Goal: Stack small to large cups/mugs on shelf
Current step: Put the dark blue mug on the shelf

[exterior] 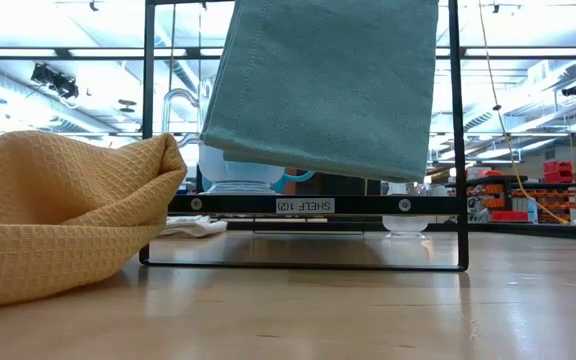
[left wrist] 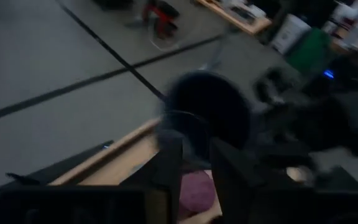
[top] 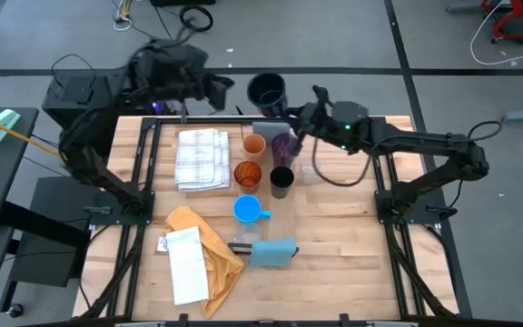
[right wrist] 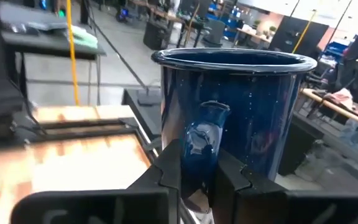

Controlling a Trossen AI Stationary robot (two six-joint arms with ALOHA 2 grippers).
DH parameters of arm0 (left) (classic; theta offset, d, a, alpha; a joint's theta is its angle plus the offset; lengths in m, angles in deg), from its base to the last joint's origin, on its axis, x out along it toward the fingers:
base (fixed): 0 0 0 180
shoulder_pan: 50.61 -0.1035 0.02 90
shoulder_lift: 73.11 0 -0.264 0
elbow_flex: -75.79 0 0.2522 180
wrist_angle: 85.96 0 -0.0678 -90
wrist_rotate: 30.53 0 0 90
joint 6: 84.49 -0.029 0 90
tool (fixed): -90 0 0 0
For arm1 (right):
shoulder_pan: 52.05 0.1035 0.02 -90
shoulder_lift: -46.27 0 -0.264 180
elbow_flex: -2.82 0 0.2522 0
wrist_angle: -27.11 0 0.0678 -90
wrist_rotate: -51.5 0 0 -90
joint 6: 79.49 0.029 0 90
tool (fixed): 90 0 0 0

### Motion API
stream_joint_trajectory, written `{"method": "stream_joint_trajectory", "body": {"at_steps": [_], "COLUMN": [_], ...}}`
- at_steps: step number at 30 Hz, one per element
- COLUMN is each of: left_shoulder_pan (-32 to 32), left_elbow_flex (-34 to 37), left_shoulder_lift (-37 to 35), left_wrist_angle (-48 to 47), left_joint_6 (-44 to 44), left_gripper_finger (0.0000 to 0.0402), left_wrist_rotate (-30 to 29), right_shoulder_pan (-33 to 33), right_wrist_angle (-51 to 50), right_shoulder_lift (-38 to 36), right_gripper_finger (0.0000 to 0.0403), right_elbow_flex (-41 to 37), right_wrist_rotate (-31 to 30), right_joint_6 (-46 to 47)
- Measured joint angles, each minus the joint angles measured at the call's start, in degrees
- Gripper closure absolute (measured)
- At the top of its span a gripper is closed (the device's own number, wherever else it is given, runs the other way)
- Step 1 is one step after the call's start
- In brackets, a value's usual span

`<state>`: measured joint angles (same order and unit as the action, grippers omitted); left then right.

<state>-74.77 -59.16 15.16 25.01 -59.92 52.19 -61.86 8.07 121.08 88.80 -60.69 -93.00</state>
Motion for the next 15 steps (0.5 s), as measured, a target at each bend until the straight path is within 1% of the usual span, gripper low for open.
{"method": "stream_joint_trajectory", "body": {"at_steps": [6,9,13,15], "left_shoulder_pan": [-3.9,-6.3,-8.5,-9.2], "left_elbow_flex": [0.1,0.1,0.1,0.1], "left_shoulder_lift": [-4.1,-5.4,-6.2,-6.4], "left_wrist_angle": [-1.1,-2.3,-4.6,-4.9], "left_joint_6": [-2.2,-3.5,-5.5,-6.5], "left_gripper_finger": [0.0341,0.0355,0.0368,0.0372], "left_wrist_rotate": [-3.5,-3.5,-3.7,-3.6], "right_shoulder_pan": [2.4,6.0,12.2,15.3], "right_wrist_angle": [-3.7,-5.9,-13.4,-16.4], "right_shoulder_lift": [-4.4,-7.1,-9.5,-10.6], "right_gripper_finger": [0.0355,0.0355,0.0355,0.0355], "right_elbow_flex": [0.1,0.1,0.1,-0.2], "right_wrist_rotate": [0.7,2.0,5.2,4.8], "right_joint_6": [5.0,8.0,12.2,14.2]}}
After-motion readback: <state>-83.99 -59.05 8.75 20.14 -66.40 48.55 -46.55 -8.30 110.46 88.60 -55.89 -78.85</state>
